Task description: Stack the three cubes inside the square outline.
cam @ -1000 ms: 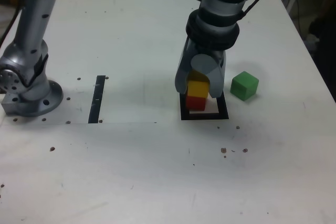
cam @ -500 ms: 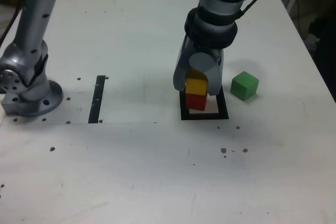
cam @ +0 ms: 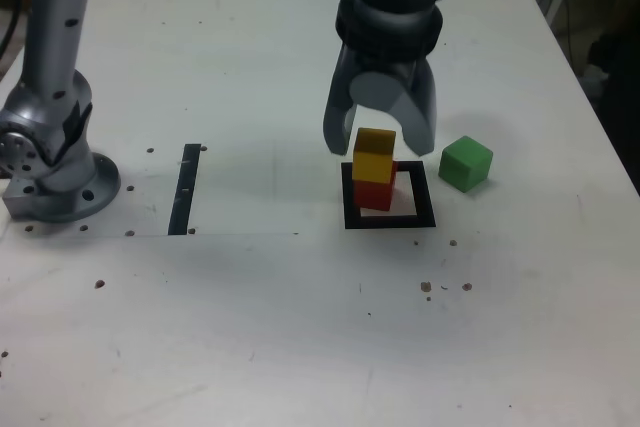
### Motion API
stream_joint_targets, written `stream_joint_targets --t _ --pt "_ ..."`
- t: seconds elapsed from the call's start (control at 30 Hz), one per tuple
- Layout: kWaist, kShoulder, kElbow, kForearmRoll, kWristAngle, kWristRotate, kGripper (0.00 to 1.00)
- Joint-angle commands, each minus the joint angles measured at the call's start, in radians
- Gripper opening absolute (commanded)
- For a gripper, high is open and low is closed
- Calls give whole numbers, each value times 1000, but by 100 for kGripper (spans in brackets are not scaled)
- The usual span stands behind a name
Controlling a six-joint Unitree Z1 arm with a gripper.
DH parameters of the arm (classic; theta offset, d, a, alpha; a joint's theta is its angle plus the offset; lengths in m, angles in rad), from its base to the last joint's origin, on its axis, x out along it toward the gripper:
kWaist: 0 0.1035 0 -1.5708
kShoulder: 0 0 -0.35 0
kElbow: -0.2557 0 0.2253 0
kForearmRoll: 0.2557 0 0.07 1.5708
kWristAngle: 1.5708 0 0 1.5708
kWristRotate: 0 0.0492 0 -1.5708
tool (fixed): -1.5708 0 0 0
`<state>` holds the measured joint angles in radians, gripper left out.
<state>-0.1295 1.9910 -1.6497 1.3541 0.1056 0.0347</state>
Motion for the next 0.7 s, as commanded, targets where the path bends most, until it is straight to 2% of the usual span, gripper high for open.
stream_joint_targets --t 0.0,0.13,0.43,0.67 --pt "-1 -13 -29 13 23 15 99" --pt "-1 0 -143 36 80 139 100" --pt "-1 156 -401 105 149 504 99" --pt "3 240 -427 105 178 603 96"
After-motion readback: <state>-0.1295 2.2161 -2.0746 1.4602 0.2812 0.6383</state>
